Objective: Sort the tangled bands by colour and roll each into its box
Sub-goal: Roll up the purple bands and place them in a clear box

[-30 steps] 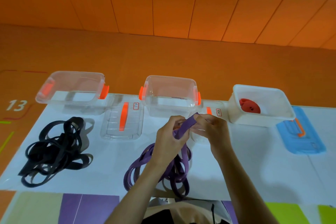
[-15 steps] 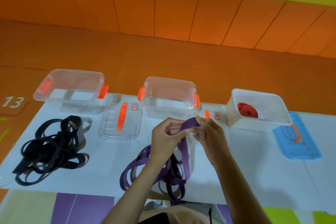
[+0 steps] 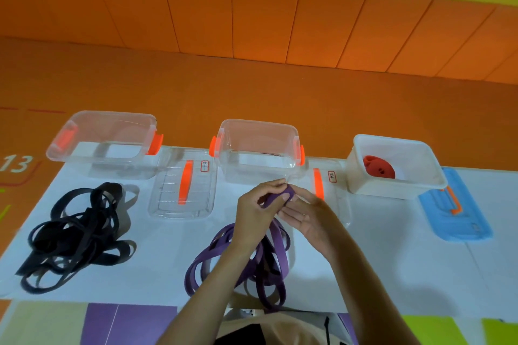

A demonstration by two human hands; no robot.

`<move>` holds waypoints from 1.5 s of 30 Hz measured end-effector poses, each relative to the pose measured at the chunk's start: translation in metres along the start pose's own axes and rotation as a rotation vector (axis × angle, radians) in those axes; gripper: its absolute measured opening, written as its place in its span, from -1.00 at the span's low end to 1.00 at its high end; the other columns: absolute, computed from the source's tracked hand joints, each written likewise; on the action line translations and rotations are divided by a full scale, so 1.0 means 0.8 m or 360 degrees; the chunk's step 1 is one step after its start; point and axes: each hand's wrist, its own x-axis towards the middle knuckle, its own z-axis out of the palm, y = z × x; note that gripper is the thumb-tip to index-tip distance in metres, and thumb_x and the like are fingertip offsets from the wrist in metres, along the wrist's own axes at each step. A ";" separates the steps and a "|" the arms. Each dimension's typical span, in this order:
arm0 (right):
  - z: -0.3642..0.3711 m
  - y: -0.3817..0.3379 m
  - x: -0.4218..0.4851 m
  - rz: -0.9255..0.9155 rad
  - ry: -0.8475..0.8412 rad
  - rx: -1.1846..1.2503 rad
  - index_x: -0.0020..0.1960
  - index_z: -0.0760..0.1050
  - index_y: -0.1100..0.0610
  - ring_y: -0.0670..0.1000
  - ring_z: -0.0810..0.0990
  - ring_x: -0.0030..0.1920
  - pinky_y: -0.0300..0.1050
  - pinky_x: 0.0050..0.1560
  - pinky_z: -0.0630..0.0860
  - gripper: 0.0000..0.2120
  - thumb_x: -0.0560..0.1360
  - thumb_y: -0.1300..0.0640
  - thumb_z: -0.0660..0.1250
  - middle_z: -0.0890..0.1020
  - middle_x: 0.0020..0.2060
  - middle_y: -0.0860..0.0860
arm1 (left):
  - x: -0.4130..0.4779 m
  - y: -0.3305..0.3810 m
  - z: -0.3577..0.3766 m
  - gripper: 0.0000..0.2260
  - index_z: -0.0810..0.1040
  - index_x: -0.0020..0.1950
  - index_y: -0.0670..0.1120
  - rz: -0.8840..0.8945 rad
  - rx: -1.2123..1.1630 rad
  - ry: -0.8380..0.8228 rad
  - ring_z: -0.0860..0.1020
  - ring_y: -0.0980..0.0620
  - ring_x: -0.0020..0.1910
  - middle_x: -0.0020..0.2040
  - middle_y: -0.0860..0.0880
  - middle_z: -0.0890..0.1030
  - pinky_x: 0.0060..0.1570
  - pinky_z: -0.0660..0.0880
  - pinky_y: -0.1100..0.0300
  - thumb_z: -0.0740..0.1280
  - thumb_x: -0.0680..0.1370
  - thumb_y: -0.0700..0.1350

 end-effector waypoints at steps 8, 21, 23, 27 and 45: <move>-0.005 -0.006 0.003 0.0039 -0.0022 -0.0204 0.31 0.61 0.12 0.18 0.72 0.21 -0.10 0.09 0.67 -0.70 0.66 -0.01 0.36 0.72 0.18 0.20 | 0.006 0.002 -0.026 -0.71 0.72 0.29 0.09 -0.0017 0.0111 -0.0222 0.65 0.04 0.16 0.12 0.14 0.69 0.24 0.60 0.02 0.46 0.62 -0.20; 0.015 -0.013 0.009 -0.0708 0.0052 -0.0310 0.27 0.61 0.29 0.25 0.73 0.10 0.06 0.14 0.68 -0.71 0.61 0.15 0.40 0.71 0.11 0.29 | 0.009 0.023 -0.026 -0.84 0.76 0.06 0.06 0.0086 -0.0148 0.0100 0.71 0.04 0.11 0.06 0.08 0.75 0.14 0.63 0.19 0.56 0.54 -0.17; 0.017 -0.011 0.008 -0.0646 0.0025 -0.0238 0.31 0.58 0.26 0.26 0.73 0.13 0.12 0.21 0.66 -0.67 0.60 0.15 0.41 0.71 0.13 0.28 | 0.012 0.025 -0.029 -0.82 0.77 0.09 0.09 0.0082 -0.0149 0.0105 0.70 0.05 0.13 0.08 0.09 0.74 0.14 0.61 0.25 0.55 0.55 -0.15; 0.019 -0.005 0.008 -0.0458 -0.0056 -0.0116 0.41 0.53 0.14 0.26 0.71 0.20 0.07 0.17 0.67 -0.65 0.63 0.23 0.39 0.69 0.20 0.26 | 0.024 0.037 -0.036 -0.82 0.71 0.13 0.19 0.0249 0.0008 0.0042 0.68 0.04 0.16 0.09 0.15 0.71 0.16 0.59 0.25 0.48 0.59 -0.07; 0.007 -0.024 0.007 -0.0410 0.0030 -0.0448 0.24 0.57 0.15 0.26 0.75 0.09 -0.02 0.06 0.69 -0.69 0.53 0.28 0.52 0.74 0.04 0.24 | 0.017 0.030 -0.033 -0.74 0.75 0.21 0.16 0.0129 0.0007 -0.0109 0.65 0.05 0.19 0.13 0.14 0.68 0.18 0.58 0.27 0.53 0.56 -0.11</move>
